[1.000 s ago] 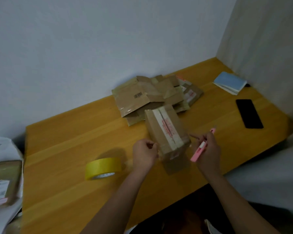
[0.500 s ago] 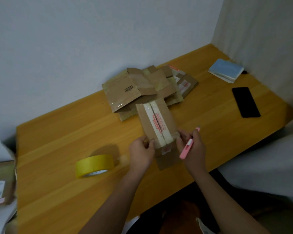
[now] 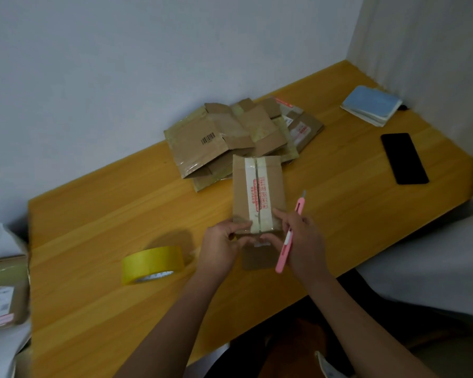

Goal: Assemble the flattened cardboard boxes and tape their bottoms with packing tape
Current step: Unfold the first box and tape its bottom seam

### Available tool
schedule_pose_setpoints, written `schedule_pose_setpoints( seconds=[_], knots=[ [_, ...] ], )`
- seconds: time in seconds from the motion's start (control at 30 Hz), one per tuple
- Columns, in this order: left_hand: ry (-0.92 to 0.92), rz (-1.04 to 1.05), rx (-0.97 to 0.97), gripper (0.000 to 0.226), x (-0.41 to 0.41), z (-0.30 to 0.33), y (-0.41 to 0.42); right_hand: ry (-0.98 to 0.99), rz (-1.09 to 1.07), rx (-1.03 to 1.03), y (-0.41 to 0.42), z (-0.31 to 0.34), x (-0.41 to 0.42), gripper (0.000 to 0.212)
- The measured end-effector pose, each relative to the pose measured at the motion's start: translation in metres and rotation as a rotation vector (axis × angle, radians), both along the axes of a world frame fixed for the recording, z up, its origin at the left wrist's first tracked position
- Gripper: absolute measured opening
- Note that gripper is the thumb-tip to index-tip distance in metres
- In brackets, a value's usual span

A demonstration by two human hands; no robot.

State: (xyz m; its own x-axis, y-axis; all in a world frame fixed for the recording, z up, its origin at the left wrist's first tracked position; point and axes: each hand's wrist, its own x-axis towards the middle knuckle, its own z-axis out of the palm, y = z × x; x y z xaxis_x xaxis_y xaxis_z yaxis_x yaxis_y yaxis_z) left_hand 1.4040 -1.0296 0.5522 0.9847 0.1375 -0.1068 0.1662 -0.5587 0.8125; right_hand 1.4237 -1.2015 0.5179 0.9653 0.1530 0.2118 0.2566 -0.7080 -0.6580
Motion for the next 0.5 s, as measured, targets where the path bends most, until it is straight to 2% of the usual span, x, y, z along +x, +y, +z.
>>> schedule_pose_setpoints(
  seconds=[0.17, 0.33, 0.4, 0.5],
  knots=[
    [-0.136, 0.041, 0.107, 0.035, -0.001, -0.008, -0.005, -0.124, 0.008, 0.019, 0.002, -0.006, -0.001, 0.052],
    [-0.246, -0.009, 0.250, 0.032, -0.002, -0.016, -0.007, -0.231, 0.023, -0.026, 0.003, -0.007, 0.001, 0.047],
    [-0.262, -0.004, 0.257, 0.031, -0.002, -0.019, -0.007, -0.232, 0.020, -0.033, 0.003, -0.010, 0.000, 0.045],
    [-0.263, 0.032, 0.199, 0.029, -0.003, -0.022, -0.005, -0.114, -0.042, 0.049, 0.000, -0.013, 0.000, 0.040]
  ],
)
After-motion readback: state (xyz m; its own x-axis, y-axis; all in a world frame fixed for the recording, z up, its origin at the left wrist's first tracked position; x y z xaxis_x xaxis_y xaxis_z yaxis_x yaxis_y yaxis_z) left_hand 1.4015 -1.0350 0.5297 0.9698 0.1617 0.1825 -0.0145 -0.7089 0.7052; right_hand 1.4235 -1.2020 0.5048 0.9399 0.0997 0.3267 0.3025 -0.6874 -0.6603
